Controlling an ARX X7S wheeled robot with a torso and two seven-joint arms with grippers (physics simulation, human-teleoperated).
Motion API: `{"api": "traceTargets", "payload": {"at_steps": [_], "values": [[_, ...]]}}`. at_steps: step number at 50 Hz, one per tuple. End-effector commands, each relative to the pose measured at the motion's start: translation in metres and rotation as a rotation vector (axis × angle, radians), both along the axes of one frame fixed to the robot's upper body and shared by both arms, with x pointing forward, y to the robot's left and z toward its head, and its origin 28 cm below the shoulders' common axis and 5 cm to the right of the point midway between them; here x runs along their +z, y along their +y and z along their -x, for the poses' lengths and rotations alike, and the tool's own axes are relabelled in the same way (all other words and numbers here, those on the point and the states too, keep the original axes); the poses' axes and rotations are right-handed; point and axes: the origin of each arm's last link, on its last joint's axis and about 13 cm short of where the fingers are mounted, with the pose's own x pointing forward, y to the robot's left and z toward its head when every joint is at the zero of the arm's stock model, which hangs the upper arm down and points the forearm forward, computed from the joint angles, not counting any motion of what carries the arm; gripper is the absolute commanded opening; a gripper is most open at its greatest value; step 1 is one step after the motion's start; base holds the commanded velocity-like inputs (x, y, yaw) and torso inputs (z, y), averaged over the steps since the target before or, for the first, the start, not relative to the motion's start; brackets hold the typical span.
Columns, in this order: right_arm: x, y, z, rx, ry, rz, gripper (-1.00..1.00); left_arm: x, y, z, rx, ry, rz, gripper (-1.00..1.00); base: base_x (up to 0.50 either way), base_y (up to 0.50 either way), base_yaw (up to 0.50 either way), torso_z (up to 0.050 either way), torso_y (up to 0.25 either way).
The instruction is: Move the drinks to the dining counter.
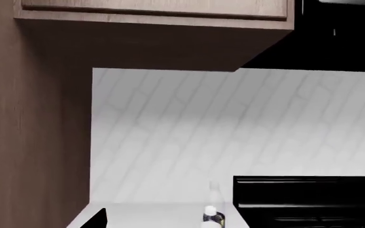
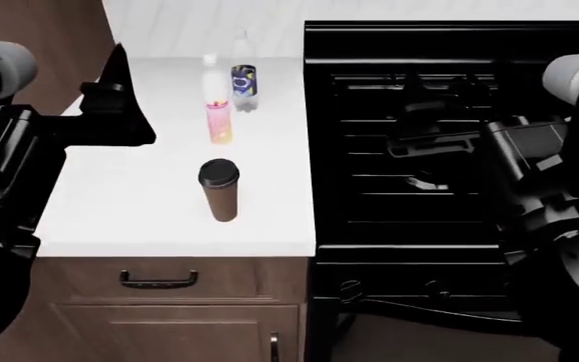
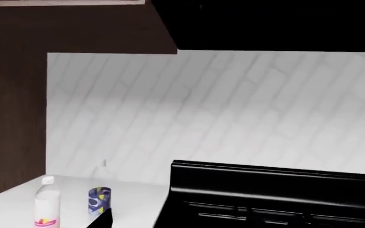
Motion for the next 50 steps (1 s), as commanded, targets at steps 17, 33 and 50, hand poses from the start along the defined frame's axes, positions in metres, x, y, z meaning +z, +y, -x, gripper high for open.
{"api": "traceTargets", "payload": {"at_steps": [17, 33, 50], "values": [[0.001, 0.0, 0.005, -0.068, 0.005, 0.151, 1.0, 0.0, 0.003, 0.007, -0.004, -0.019, -0.014, 1.0, 0.5, 0.0, 0.0, 0.0, 0.001], [-0.002, 0.002, 0.002, -0.052, 0.042, 0.152, 1.0, -0.005, 0.005, 0.012, 0.006, -0.018, -0.004, 1.0, 0.25, 0.0, 0.0, 0.0, 0.001], [-0.005, 0.003, -0.001, -0.039, 0.078, 0.132, 1.0, -0.016, 0.006, 0.013, -0.095, 0.228, -0.053, 1.0, 0.0, 0.0, 0.0, 0.0, 0.0]]}}
